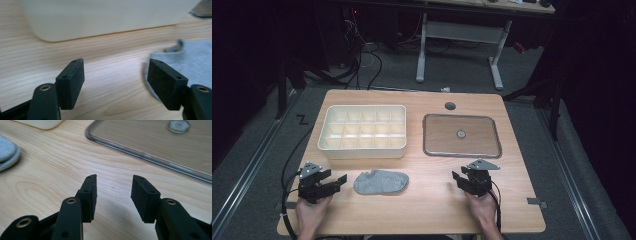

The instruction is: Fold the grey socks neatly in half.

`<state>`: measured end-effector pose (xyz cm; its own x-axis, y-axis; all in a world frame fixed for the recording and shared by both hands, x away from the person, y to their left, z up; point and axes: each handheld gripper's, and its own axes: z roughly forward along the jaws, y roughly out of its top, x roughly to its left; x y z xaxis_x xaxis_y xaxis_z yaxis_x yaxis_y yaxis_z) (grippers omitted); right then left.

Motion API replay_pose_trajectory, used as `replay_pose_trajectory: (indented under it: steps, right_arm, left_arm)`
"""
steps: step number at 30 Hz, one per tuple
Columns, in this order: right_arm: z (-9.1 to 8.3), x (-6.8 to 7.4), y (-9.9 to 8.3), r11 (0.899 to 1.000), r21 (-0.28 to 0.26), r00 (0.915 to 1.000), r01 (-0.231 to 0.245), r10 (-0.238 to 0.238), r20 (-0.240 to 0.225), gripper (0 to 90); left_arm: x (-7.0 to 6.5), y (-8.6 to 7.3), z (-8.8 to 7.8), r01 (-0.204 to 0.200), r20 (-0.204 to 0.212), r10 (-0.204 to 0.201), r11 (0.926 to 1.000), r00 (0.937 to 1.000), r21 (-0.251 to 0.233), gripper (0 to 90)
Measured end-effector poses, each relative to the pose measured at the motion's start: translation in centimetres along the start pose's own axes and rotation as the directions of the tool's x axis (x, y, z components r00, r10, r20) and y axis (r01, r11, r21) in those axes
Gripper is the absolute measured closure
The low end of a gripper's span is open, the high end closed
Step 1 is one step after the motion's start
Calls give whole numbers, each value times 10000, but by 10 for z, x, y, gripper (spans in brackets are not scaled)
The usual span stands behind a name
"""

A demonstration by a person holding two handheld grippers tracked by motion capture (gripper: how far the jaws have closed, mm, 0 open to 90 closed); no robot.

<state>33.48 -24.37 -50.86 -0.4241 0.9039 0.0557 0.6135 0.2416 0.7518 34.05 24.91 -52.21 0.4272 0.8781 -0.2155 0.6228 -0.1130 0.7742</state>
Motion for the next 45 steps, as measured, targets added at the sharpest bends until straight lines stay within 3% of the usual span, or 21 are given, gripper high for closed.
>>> replay_pose_trajectory:
  steps: [9, 16, 22, 31, 39, 45]
  right_arm:
    - [5, 29, 8, 9971, -8, 9941, 765, -763, -770, 619]
    - [10, 49, 13, 9936, -97, 9822, 1124, -1126, -1503, 631]
    - [17, 66, 20, 9874, -136, 9687, 1579, -1575, -1921, 648]
    - [29, 90, 35, 9813, -355, 9445, 1893, -1918, -2667, 650]
    - [41, 109, 46, 9771, -450, 9295, 2079, -2117, -3020, 649]
    - [56, 121, 48, 9752, -149, 9246, 2209, -2143, -3149, 647]
  left_arm:
    - [-25, 6, 0, -365, 885, 318, 9980, 9956, 521, 381]
    - [-38, 5, 12, -385, 657, 332, 9959, 9973, 818, 414]
    - [-41, 4, 19, -245, 468, 204, 9957, 9987, 898, 429]
    - [-44, 2, 21, -222, 552, 173, 9958, 9983, 883, 418]
    - [-46, 2, 29, -228, 368, 189, 9941, 9991, 1060, 419]
    - [-48, 1, 32, -381, 93, 373, 9932, 9993, 1101, 434]
